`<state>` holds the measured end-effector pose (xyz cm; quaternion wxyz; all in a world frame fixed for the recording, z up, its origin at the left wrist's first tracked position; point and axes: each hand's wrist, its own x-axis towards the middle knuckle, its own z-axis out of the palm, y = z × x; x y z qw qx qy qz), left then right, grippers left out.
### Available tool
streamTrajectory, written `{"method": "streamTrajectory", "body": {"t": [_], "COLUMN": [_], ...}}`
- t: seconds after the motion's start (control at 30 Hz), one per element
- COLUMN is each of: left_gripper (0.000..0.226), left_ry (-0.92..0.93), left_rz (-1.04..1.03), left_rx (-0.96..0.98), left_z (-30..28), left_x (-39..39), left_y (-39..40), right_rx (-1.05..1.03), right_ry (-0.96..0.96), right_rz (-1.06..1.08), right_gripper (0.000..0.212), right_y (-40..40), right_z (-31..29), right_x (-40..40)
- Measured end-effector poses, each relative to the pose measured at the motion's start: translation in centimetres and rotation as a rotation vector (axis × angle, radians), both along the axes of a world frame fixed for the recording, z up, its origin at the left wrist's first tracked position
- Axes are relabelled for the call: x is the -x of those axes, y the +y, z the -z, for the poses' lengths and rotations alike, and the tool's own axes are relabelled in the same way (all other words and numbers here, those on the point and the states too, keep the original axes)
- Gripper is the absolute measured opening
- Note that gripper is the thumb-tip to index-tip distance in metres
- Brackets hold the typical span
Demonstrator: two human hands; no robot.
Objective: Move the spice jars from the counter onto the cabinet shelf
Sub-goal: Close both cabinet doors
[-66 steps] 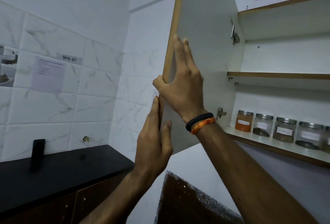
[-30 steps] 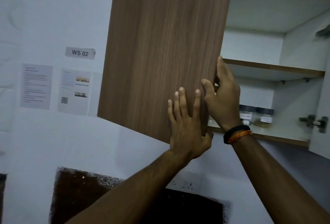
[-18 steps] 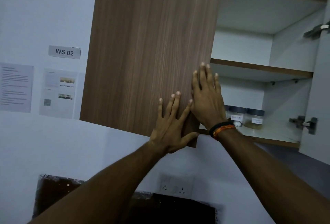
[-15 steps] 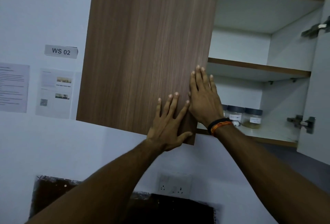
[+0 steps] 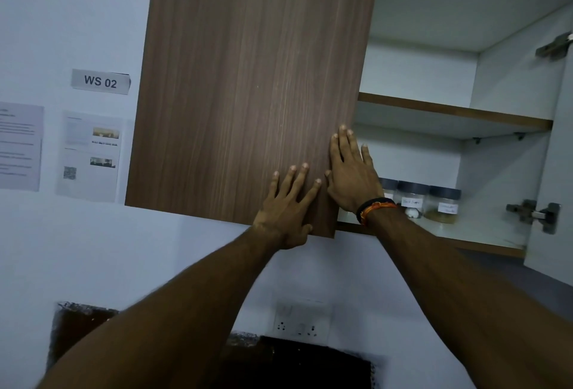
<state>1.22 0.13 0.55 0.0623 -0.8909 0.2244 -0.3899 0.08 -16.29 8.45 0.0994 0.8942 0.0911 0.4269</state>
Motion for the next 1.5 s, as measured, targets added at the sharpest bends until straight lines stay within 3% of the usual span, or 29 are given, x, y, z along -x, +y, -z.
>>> {"method": "streamTrajectory", "body": {"t": [0.4, 0.57, 0.67, 0.8, 1.0, 1.2, 1.33, 1.5], "left_gripper": [0.114, 0.092, 0.08, 0.067, 0.061, 0.072, 0.075, 0.094], "left_ry": [0.048, 0.15, 0.14, 0.137, 0.196, 0.216, 0.244, 0.313], "left_rz": [-0.045, 0.174, 0.269, 0.494, 0.705, 0.942, 1.074, 1.189], "left_rx": [0.023, 0.235, 0.206, 0.145, 0.023, 0.024, 0.122, 0.295], "left_z": [-0.3, -1.5, -1.8, -2.2, -2.0, -1.1, -0.8, -1.0], "left_x": [0.5, 3.1, 4.4, 6.7, 11.2, 18.2, 22.9, 28.7], "left_y": [-1.4, -4.0, -6.4, -10.9, -19.9, -29.0, -33.8, -38.5], "right_rx": [-0.046, -0.174, -0.21, -0.268, -0.24, -0.148, -0.105, -0.13], "right_ry": [0.014, -0.004, -0.09, -0.208, -0.289, -0.337, -0.423, -0.606], "right_rz": [-0.088, -0.123, -0.124, -0.126, 0.08, 0.365, 0.503, 0.66], "right_gripper": [0.08, 0.047, 0.026, 0.019, 0.021, 0.023, 0.025, 0.043], "right_y": [0.1, -1.6, -3.7, -7.6, -15.0, -21.1, -24.1, -27.8], "right_z": [-0.4, 0.3, 1.5, 2.9, 3.1, 1.4, 0.8, 0.6], "right_x": [1.3, 5.4, 8.3, 13.2, 21.0, 29.0, 34.0, 39.0]}}
